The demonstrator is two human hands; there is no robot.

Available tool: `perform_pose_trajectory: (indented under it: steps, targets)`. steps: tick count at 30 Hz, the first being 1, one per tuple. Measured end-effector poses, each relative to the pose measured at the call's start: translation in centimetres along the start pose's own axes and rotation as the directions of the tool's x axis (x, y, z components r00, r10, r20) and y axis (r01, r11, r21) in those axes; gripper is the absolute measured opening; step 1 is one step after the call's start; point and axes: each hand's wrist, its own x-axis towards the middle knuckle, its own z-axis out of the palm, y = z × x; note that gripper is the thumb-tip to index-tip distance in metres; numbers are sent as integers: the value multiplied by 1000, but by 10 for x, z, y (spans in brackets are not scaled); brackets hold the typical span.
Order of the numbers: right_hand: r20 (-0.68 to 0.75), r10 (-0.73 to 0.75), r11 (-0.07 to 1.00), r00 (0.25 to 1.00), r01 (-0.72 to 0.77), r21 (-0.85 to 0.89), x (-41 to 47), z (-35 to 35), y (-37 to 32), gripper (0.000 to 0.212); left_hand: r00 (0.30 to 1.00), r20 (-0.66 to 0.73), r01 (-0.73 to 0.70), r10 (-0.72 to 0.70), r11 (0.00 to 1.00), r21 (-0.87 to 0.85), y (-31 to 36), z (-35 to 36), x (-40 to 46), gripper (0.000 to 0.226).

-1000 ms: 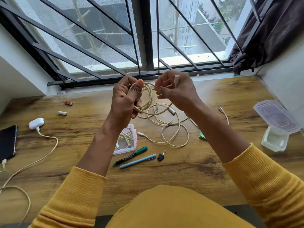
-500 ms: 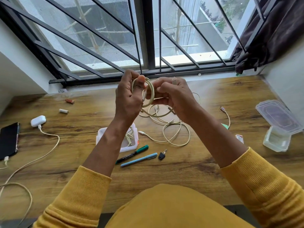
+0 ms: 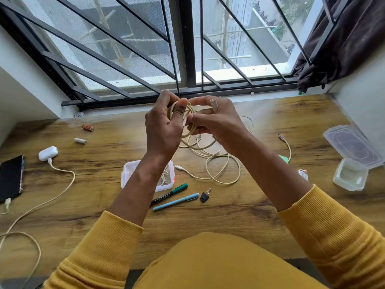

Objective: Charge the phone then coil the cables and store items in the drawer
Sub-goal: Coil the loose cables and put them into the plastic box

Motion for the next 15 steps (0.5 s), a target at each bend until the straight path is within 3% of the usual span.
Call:
perform_pose_trajectory:
  steps: [5, 9, 12, 15]
  targets:
    - [-14, -90, 979, 996, 86, -183, 4, 2, 1, 14, 1000, 2, 28, -28, 999, -31, 0, 2, -1, 23]
    - [8, -125, 950, 992, 122, -288, 7, 3, -1, 16, 992, 85, 102, -92, 987, -122, 0, 4, -3, 28]
    - [48, -100, 967, 994, 108, -230, 6, -1, -5, 18, 977, 153, 183, -149, 953, -241, -4, 1, -2, 37]
    - [92, -36, 998, 995, 41, -50, 5, -5, -6, 19, 971, 174, 210, -163, 931, -298, -8, -1, 0, 38]
